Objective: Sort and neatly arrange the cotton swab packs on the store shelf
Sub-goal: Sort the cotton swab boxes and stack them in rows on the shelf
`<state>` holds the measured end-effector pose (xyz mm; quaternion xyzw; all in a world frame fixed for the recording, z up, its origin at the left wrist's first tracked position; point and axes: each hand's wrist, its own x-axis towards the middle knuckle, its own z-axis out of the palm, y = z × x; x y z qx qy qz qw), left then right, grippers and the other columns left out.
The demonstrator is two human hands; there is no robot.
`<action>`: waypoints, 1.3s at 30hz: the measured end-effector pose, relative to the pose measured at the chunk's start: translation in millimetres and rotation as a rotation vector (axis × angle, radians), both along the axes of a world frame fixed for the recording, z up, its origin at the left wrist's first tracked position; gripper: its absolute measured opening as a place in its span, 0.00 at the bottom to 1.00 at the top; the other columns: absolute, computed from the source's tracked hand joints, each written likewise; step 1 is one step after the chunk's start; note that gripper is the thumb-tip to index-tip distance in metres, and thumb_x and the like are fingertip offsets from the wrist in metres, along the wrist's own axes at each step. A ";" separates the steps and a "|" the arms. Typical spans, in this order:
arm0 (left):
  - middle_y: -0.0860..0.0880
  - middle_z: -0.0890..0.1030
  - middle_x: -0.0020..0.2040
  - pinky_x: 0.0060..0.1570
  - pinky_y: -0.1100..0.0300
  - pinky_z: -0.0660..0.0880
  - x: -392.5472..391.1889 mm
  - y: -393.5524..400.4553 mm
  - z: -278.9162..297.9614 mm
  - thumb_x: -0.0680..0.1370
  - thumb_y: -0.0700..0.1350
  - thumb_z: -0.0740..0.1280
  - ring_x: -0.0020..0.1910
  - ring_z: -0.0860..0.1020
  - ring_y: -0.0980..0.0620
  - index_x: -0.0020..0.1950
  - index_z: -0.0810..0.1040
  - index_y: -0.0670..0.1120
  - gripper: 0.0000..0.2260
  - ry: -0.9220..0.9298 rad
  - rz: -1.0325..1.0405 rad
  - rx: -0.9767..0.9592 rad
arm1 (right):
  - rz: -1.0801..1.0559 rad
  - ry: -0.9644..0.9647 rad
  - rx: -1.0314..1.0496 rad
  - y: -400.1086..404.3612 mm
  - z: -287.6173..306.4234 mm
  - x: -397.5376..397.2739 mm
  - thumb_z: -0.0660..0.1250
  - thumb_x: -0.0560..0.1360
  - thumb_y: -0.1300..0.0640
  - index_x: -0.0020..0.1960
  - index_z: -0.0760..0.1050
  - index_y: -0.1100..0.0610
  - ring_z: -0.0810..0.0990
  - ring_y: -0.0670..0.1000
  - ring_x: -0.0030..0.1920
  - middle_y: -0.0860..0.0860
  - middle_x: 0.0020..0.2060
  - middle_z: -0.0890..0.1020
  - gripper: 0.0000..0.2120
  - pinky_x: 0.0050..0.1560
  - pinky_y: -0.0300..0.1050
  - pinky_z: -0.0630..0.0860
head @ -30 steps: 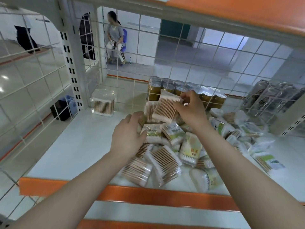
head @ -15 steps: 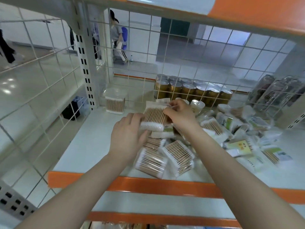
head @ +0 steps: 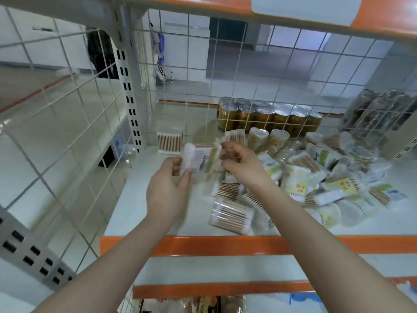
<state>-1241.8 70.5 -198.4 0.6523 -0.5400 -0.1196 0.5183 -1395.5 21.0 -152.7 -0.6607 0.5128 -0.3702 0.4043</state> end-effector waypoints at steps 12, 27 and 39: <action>0.53 0.80 0.34 0.42 0.57 0.73 0.3 1.7 -10.5 0.77 0.45 0.66 0.39 0.80 0.49 0.42 0.80 0.46 0.06 0.257 -0.078 0.176 | 0.070 0.025 -0.044 8.4 -4.4 9.0 0.65 0.71 0.70 0.64 0.72 0.53 0.77 0.52 0.49 0.54 0.51 0.78 0.24 0.45 0.41 0.76; 0.52 0.78 0.37 0.37 0.78 0.68 -5.3 7.6 -24.3 0.74 0.37 0.68 0.32 0.75 0.67 0.47 0.76 0.46 0.06 0.348 -0.188 0.215 | 0.085 0.142 0.010 -17.7 13.8 -1.4 0.62 0.75 0.69 0.59 0.76 0.57 0.76 0.41 0.41 0.50 0.49 0.79 0.16 0.35 0.25 0.73; 0.49 0.81 0.39 0.40 0.72 0.71 -1.1 5.7 -28.9 0.74 0.38 0.68 0.39 0.78 0.53 0.44 0.78 0.48 0.04 0.372 -0.151 0.207 | 0.070 0.166 -0.006 -24.7 14.5 8.0 0.63 0.76 0.65 0.57 0.77 0.57 0.78 0.42 0.41 0.45 0.42 0.78 0.12 0.48 0.36 0.76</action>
